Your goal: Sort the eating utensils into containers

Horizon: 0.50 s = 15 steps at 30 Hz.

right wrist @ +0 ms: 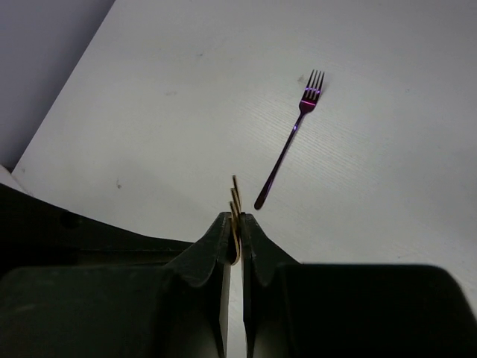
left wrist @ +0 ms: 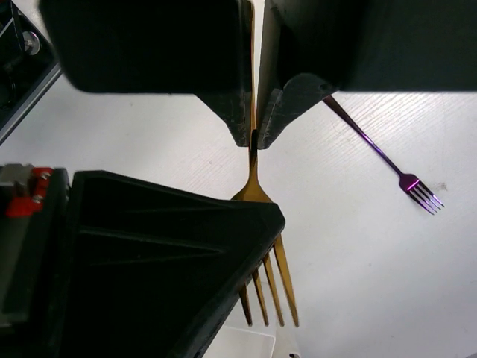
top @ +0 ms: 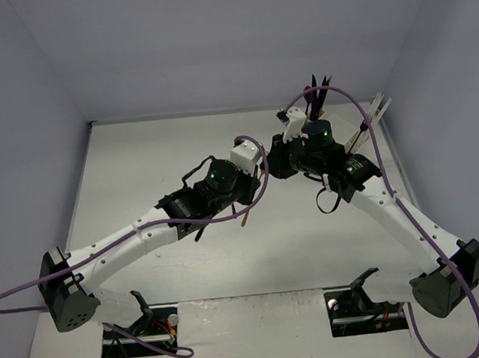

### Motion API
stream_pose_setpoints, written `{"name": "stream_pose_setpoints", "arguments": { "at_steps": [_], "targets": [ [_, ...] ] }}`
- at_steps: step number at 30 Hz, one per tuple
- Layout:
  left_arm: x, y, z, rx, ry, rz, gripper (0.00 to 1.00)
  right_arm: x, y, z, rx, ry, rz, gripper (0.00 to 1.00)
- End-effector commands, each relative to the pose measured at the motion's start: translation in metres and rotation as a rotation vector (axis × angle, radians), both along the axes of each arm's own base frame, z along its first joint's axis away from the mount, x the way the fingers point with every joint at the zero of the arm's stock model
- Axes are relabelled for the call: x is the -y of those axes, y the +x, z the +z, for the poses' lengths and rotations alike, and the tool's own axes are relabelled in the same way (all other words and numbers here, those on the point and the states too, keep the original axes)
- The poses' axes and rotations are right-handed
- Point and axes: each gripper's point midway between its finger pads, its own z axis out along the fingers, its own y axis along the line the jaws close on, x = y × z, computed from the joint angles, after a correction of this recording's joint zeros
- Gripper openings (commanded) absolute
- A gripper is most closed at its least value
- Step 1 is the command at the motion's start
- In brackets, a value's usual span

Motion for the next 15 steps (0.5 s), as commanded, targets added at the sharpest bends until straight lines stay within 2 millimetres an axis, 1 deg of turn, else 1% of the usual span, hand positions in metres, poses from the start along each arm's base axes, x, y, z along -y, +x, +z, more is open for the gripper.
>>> {"name": "stream_pose_setpoints", "arguments": {
  "at_steps": [1,4,5,6,8,11,14,15],
  "targets": [
    [0.007,0.011,0.043,0.099,-0.093,0.025,0.00,0.003,0.011,0.019,0.091,0.022,-0.020,0.01],
    [0.003,0.015,0.037,0.091,-0.075,0.060,0.00,0.009,0.014,0.018,0.106,0.005,-0.041,0.00],
    [0.001,0.018,0.034,0.085,-0.062,0.082,0.05,0.015,0.018,0.020,0.123,-0.008,-0.064,0.00],
    [-0.003,0.021,0.029,0.076,-0.044,0.104,0.13,0.021,0.021,0.024,0.140,-0.015,-0.080,0.00],
    [-0.008,0.025,0.021,0.063,-0.021,0.135,0.26,0.035,0.028,0.027,0.162,-0.031,-0.126,0.00],
    [-0.020,0.030,0.008,0.032,0.002,0.188,0.46,0.072,0.045,0.039,0.210,-0.057,-0.234,0.00],
    [-0.040,0.039,-0.006,-0.012,0.018,0.254,0.71,0.112,0.057,0.058,0.278,-0.093,-0.353,0.00],
    [-0.046,0.040,-0.012,-0.027,0.024,0.270,0.75,0.125,0.060,0.064,0.300,-0.114,-0.399,0.00]
  ]
}}
